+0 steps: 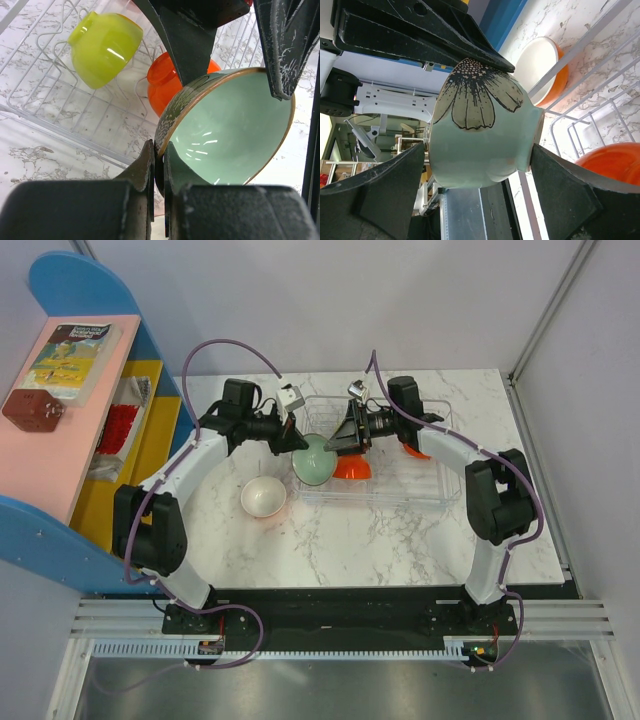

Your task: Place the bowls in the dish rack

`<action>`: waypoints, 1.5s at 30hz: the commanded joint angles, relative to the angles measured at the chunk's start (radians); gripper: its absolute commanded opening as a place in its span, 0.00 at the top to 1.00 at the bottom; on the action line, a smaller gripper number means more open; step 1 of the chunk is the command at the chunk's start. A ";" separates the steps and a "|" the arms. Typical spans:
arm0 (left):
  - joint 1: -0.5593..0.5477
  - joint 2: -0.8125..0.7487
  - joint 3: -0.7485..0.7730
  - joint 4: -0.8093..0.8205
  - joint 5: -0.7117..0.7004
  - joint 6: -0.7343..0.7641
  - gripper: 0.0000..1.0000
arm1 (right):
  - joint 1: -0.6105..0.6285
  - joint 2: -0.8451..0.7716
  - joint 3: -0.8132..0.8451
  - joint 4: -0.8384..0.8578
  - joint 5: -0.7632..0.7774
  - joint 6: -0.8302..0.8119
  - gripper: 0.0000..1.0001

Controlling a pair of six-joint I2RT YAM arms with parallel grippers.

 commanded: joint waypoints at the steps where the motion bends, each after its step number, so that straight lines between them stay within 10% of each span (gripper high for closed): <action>1: 0.004 -0.006 0.063 0.057 0.012 -0.016 0.98 | 0.008 -0.040 -0.012 0.063 -0.062 0.034 0.11; 18: 0.007 0.010 0.069 0.048 0.026 -0.013 0.98 | 0.040 -0.037 -0.041 0.227 -0.102 0.160 0.42; 24: 0.009 0.008 0.066 0.042 0.038 -0.015 0.98 | 0.050 -0.035 -0.044 0.277 -0.096 0.191 1.00; 45: 0.006 0.051 0.120 -0.164 0.196 0.107 0.95 | 0.048 -0.014 0.085 -0.134 0.026 -0.179 1.00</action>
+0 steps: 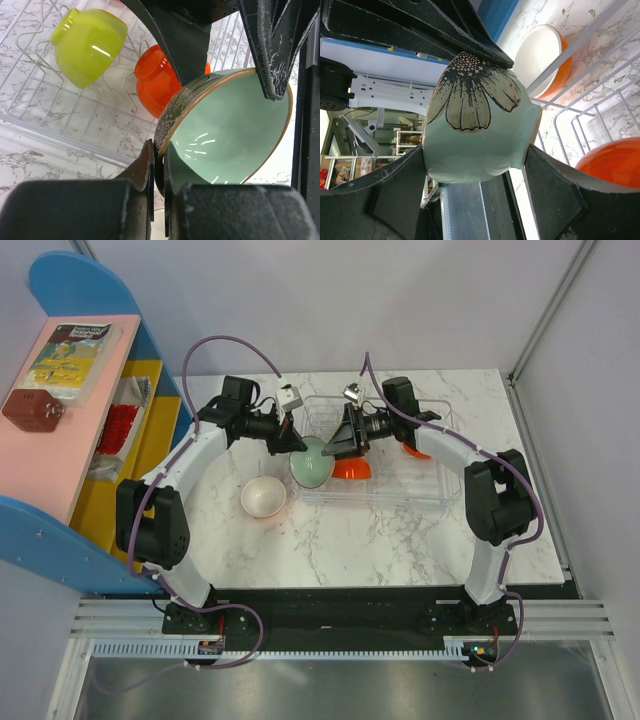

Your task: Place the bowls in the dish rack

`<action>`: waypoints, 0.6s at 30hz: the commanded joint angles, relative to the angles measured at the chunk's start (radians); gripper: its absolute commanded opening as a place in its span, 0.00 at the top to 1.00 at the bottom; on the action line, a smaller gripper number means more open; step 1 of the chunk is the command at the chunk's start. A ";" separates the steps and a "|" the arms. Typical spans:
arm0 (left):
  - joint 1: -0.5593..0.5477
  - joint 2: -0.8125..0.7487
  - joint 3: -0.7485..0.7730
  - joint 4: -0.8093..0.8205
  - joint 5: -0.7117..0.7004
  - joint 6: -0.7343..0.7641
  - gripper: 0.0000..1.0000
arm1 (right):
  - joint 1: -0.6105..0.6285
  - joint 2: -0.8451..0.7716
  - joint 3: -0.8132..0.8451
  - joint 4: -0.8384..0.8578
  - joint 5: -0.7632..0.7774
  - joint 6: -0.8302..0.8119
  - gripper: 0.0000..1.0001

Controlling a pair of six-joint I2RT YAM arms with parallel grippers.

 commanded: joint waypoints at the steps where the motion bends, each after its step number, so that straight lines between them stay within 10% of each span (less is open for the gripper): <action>1: -0.012 0.006 0.049 -0.033 0.119 0.012 0.89 | 0.029 -0.017 0.061 -0.034 0.021 -0.124 1.00; 14: -0.012 -0.004 0.041 -0.047 0.123 0.015 0.47 | 0.028 -0.023 0.067 -0.088 0.079 -0.172 1.00; 18: -0.006 -0.006 0.049 -0.050 0.096 -0.003 0.12 | 0.026 -0.028 0.081 -0.121 0.099 -0.192 1.00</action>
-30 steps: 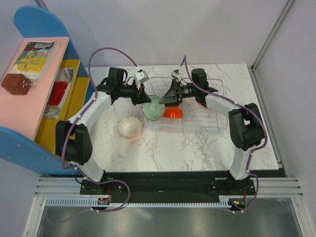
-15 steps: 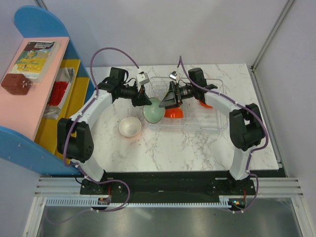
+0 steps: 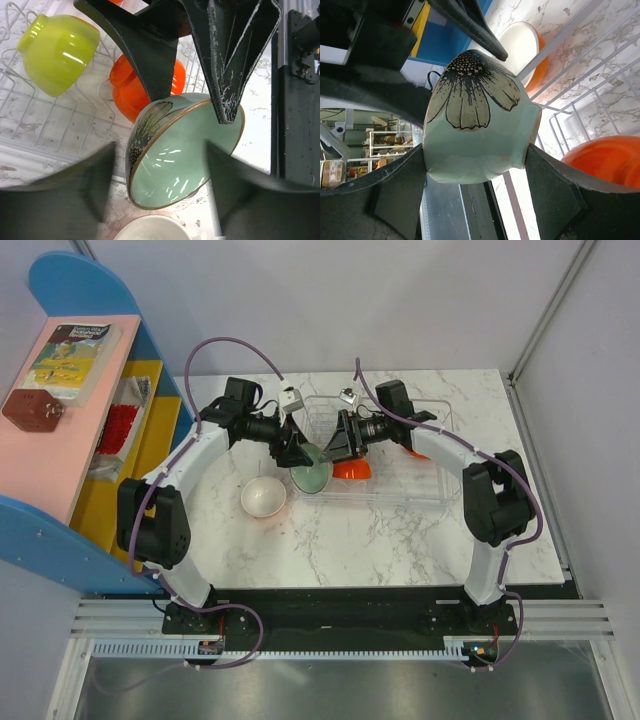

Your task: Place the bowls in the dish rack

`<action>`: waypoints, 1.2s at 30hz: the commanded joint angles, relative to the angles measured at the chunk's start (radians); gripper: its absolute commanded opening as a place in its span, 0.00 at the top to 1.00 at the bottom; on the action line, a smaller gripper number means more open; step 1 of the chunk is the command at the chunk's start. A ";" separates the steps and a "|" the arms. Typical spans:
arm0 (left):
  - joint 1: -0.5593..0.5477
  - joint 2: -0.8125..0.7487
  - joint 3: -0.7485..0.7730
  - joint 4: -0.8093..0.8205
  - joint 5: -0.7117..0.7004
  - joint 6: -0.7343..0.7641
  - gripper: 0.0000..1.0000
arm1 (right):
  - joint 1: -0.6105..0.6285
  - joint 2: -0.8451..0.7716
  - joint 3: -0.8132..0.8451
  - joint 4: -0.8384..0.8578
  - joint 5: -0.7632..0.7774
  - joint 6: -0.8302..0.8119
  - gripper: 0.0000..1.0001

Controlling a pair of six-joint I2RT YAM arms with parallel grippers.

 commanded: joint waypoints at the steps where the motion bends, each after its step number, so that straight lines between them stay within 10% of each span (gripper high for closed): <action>1: 0.007 -0.013 0.047 -0.001 0.014 -0.021 0.01 | -0.002 -0.034 0.073 -0.017 0.008 -0.059 1.00; 14: 0.349 -0.108 -0.012 0.101 0.072 -0.208 0.00 | -0.049 -0.115 0.152 -0.212 0.166 -0.195 1.00; 36: 0.501 -0.436 -0.400 0.052 -0.086 -0.135 0.00 | -0.102 -0.314 0.228 -0.610 0.900 -0.587 1.00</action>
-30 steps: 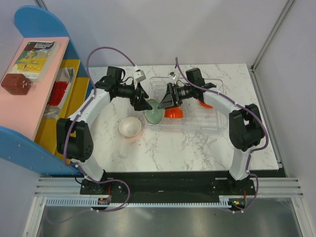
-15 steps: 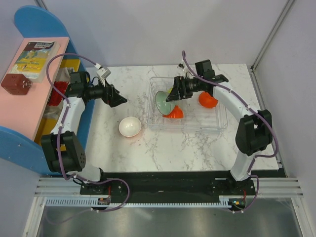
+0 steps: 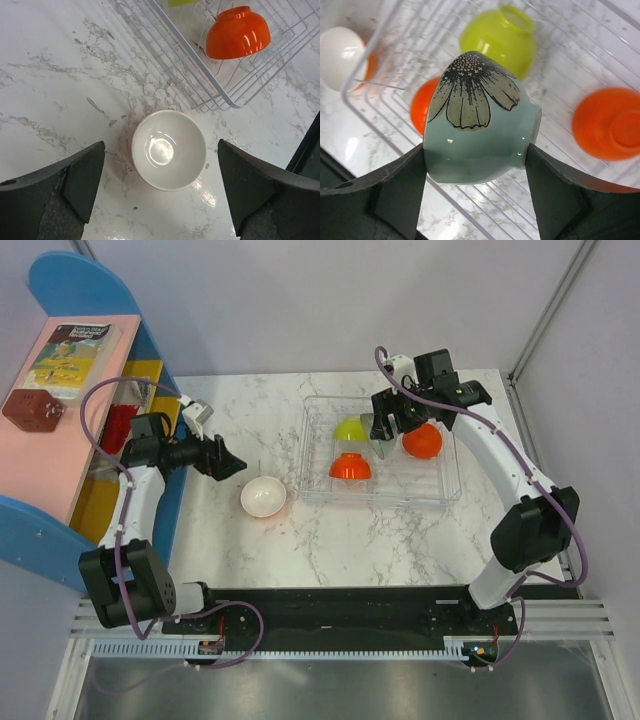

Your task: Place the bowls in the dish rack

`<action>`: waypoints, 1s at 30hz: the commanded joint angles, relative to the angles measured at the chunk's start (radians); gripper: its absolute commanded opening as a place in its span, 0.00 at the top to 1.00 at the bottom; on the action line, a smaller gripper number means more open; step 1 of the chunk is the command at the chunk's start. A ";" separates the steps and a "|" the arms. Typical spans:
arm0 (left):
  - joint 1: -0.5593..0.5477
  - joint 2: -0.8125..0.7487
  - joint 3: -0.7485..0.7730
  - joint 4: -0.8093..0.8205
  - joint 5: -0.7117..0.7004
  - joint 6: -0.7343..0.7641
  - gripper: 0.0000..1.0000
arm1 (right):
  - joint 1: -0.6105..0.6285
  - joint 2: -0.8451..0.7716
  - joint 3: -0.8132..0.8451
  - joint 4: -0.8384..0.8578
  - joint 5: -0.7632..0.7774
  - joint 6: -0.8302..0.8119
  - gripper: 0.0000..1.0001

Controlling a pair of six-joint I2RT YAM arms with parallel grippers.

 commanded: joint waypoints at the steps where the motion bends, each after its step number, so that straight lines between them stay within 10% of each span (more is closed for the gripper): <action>1: 0.007 -0.092 -0.059 -0.013 -0.036 0.025 0.00 | -0.003 -0.096 -0.028 -0.026 0.251 -0.077 1.00; 30: 0.039 -0.190 -0.237 0.133 0.017 0.000 0.00 | 0.000 -0.076 -0.375 0.099 0.648 -0.158 1.00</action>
